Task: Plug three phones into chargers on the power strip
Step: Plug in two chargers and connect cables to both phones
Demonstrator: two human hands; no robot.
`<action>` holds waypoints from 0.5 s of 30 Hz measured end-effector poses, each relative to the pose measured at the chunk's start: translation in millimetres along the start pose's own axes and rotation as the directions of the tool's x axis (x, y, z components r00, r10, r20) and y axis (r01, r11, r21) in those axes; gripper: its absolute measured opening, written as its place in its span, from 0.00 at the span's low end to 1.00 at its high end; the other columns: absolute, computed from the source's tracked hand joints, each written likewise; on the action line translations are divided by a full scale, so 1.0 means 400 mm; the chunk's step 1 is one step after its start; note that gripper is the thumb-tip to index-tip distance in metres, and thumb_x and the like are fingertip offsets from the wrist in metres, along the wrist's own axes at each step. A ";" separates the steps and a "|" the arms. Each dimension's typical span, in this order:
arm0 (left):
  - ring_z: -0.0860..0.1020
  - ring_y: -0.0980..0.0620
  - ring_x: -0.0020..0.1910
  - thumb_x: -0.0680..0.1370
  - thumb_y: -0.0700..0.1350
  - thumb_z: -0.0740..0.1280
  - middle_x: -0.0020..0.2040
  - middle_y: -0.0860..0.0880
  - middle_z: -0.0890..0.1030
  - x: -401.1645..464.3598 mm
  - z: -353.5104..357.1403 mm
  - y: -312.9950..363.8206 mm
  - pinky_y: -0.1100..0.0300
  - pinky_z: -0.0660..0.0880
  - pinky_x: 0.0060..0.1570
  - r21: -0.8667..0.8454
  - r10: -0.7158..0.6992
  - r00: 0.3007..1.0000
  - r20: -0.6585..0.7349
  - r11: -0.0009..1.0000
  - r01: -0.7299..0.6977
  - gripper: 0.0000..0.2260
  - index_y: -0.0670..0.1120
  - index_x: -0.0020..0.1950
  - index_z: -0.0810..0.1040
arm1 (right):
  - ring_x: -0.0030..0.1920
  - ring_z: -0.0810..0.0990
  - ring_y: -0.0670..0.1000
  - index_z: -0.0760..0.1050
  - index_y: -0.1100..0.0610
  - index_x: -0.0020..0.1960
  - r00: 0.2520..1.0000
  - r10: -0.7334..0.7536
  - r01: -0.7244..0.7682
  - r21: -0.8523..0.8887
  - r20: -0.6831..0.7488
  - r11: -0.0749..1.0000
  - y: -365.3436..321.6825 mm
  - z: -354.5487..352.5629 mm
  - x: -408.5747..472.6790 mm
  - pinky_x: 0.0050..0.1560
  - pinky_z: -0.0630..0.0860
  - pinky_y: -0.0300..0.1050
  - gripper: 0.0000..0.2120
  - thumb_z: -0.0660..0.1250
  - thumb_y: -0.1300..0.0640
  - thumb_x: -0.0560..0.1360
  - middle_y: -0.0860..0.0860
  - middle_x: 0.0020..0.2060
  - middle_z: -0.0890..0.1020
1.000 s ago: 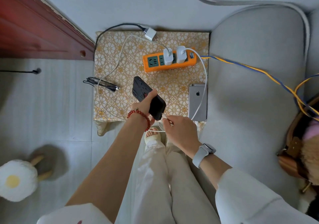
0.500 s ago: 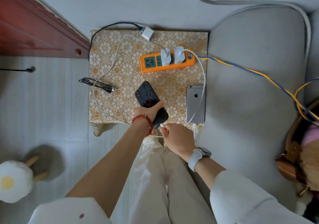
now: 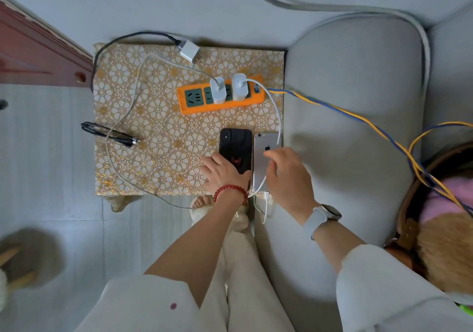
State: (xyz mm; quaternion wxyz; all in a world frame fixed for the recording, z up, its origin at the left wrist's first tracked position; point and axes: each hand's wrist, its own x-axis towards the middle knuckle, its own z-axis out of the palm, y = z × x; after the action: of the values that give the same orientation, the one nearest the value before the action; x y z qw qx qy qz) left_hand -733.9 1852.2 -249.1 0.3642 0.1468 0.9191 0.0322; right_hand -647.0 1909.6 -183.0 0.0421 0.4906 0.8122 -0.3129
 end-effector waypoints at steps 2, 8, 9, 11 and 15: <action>0.64 0.43 0.61 0.66 0.55 0.73 0.63 0.42 0.64 0.006 -0.003 -0.001 0.46 0.70 0.54 -0.046 -0.012 1.000 0.027 0.999 0.014 0.35 0.41 0.63 0.61 | 0.55 0.75 0.56 0.75 0.61 0.57 1.000 0.008 -0.008 0.023 -0.015 1.000 -0.004 -0.003 0.006 0.50 0.75 0.49 0.13 0.56 0.64 0.77 0.57 0.53 0.78; 0.66 0.40 0.61 0.71 0.47 0.65 0.62 0.39 0.67 0.075 -0.169 -0.100 0.42 0.63 0.59 -0.068 0.122 0.900 -0.418 0.984 -0.165 0.20 0.43 0.61 0.68 | 0.48 0.77 0.59 0.76 0.62 0.52 0.991 -0.050 0.057 0.049 -0.125 0.997 -0.051 -0.001 0.006 0.42 0.76 0.48 0.11 0.58 0.66 0.75 0.59 0.47 0.79; 0.65 0.39 0.63 0.71 0.45 0.65 0.64 0.38 0.67 0.096 -0.208 -0.128 0.41 0.62 0.61 -0.062 0.106 0.863 -0.494 0.986 -0.156 0.20 0.43 0.62 0.68 | 0.49 0.77 0.59 0.76 0.62 0.53 0.987 -0.073 0.083 0.060 -0.142 0.995 -0.070 -0.001 0.012 0.42 0.75 0.46 0.11 0.58 0.66 0.74 0.59 0.47 0.79; 0.59 0.39 0.68 0.71 0.44 0.63 0.70 0.38 0.61 0.145 -0.274 -0.183 0.39 0.58 0.65 -0.082 -0.008 0.855 -0.519 0.996 -0.041 0.26 0.43 0.68 0.61 | 0.50 0.76 0.59 0.75 0.62 0.53 0.977 -0.139 0.152 0.073 -0.163 0.986 -0.113 -0.001 0.031 0.44 0.76 0.49 0.12 0.58 0.67 0.73 0.59 0.47 0.79; 0.53 0.40 0.73 0.74 0.48 0.64 0.75 0.39 0.50 0.221 -0.345 -0.248 0.41 0.56 0.68 -0.313 -0.370 0.917 -0.147 0.897 0.312 0.37 0.44 0.74 0.43 | 0.59 0.74 0.59 0.72 0.62 0.59 0.938 -0.268 0.281 0.030 -0.218 0.959 -0.208 -0.005 0.118 0.57 0.71 0.54 0.17 0.56 0.66 0.72 0.59 0.57 0.77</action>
State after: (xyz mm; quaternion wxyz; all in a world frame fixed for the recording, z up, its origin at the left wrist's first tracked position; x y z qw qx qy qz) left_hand -913.4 1790.0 -222.9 0.2859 -0.0752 0.9485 0.1137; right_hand -739.3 1920.2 -160.2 -0.1038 0.4042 0.8626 -0.2861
